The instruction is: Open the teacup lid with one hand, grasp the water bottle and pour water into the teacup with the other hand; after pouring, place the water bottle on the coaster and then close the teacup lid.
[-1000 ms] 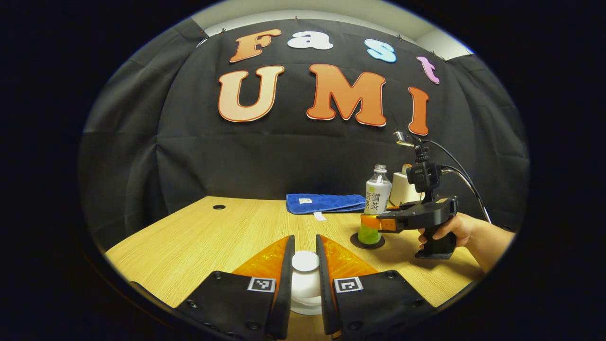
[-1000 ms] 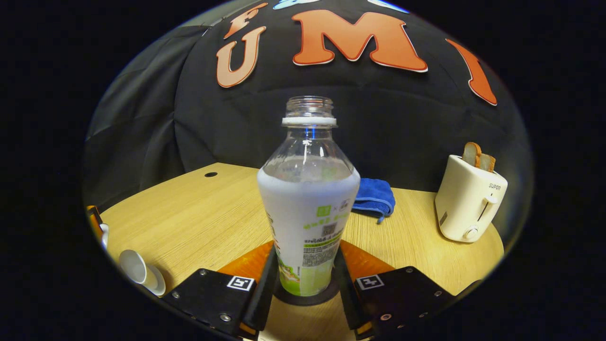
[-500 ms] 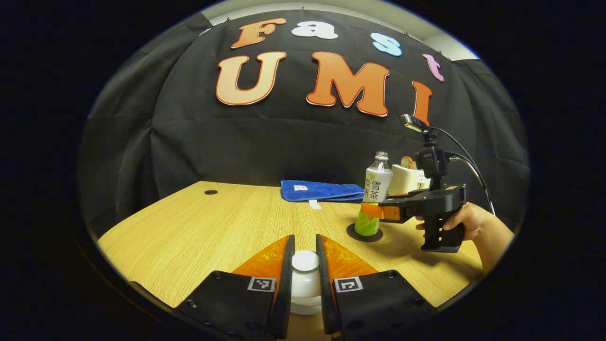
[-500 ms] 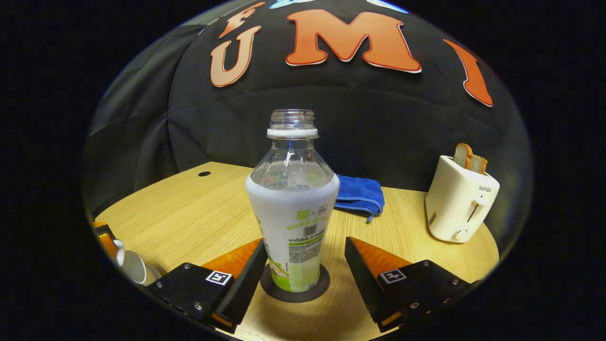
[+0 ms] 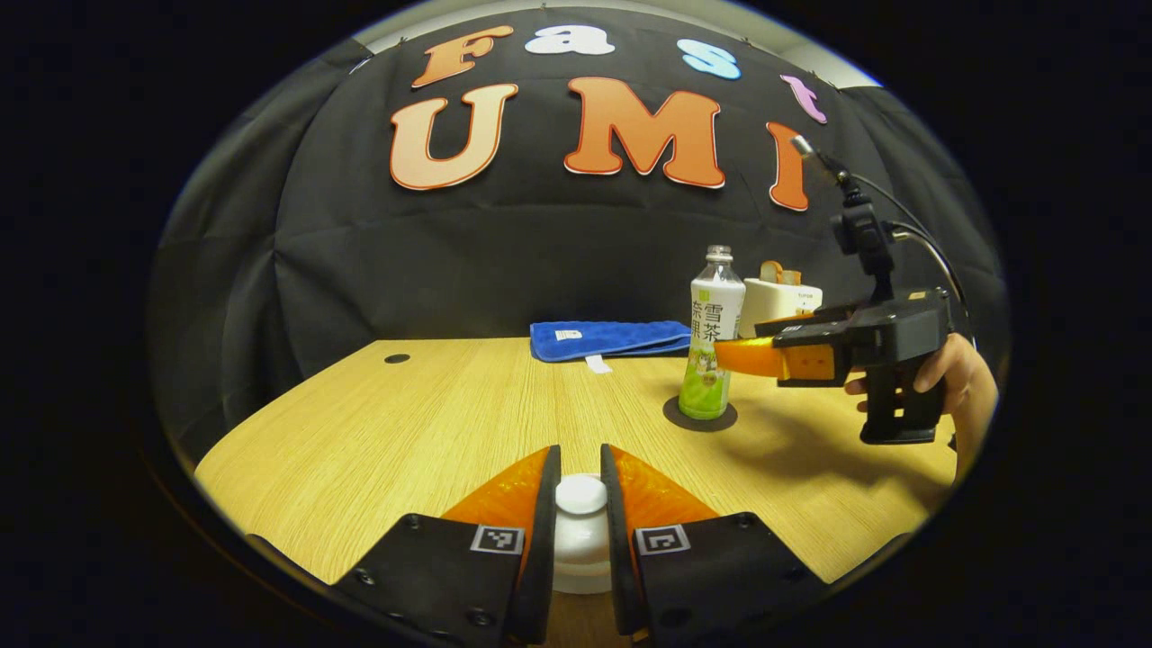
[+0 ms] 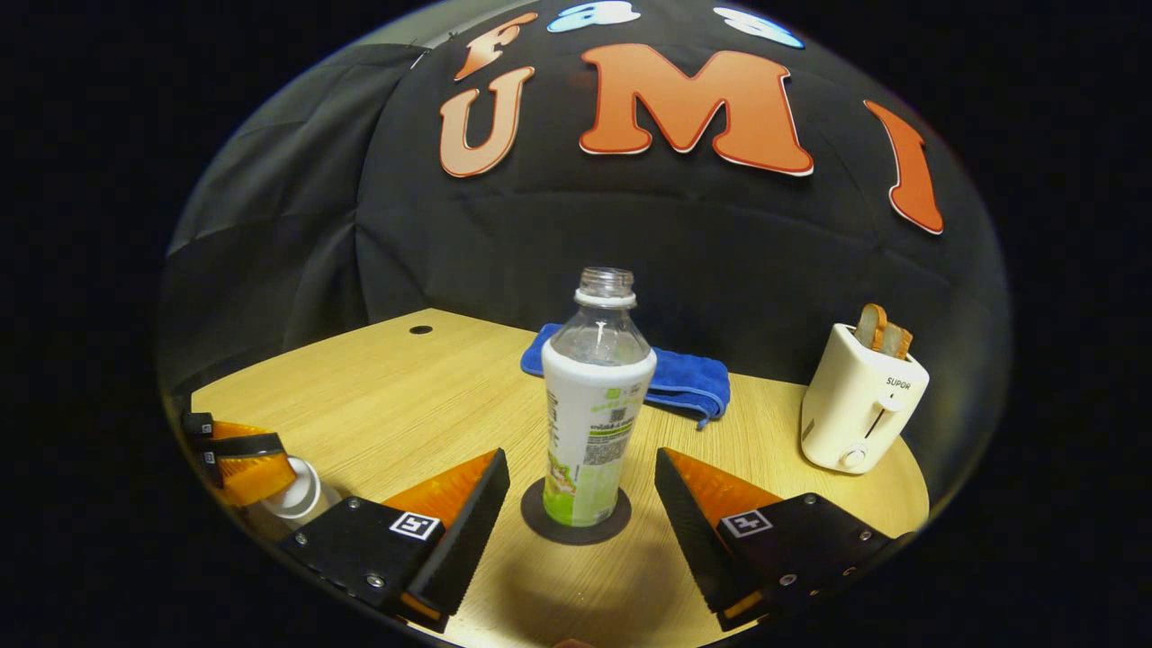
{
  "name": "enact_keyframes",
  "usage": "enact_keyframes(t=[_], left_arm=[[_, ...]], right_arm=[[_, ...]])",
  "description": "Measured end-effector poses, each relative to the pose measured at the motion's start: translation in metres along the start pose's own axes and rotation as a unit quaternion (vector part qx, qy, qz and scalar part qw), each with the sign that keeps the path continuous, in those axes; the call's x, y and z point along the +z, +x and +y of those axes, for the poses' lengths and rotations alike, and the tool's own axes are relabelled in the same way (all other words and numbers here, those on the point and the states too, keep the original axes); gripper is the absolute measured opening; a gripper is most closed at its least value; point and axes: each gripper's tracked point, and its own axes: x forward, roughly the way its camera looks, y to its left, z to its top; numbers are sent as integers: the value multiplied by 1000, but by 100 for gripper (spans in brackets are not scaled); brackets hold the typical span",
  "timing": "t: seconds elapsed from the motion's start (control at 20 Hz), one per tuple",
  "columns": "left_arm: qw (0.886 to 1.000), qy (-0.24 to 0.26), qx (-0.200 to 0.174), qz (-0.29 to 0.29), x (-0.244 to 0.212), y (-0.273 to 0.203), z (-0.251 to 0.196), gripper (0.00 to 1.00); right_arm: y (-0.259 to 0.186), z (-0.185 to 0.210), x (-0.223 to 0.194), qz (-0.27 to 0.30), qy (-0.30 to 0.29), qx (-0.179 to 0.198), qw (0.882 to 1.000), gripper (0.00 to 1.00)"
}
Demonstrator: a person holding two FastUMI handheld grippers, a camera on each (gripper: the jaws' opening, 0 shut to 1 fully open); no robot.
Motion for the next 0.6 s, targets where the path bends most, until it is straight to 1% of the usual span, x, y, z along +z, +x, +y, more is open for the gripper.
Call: enact_keyframes(t=[0.05,0.1,0.15,0.25,0.3,0.35,0.4,0.5,0.55,0.6], left_arm=[[1000,7,-7,8,-2,1,-5,31],[1000,16,-5,26,-9,0,-4,31],[1000,23,-3,19,-7,-3,-4,31],[999,29,1,30,-8,-1,-3,31],[999,33,2,25,-7,-1,-3,35],[999,37,0,24,-7,0,-3,36],[999,40,4,28,-9,-1,-1,32],[999,40,16,22,-6,-4,4,61],[999,40,18,16,-4,-5,6,62],[999,42,19,8,0,-5,7,70]], right_arm=[[-4,2,1,-2,-3,4,1000,98],[-9,5,1,-4,-6,9,1000,98],[-12,6,1,-5,-12,10,1000,98],[-18,8,2,-10,-25,12,1000,98],[-21,10,1,-11,-30,14,999,98],[-22,11,0,-12,-32,16,999,98],[-25,12,0,-14,-31,17,999,98],[-29,14,0,-17,-28,20,999,99],[-30,14,0,-20,-23,21,999,99],[-32,15,-1,-21,-17,22,999,99]])
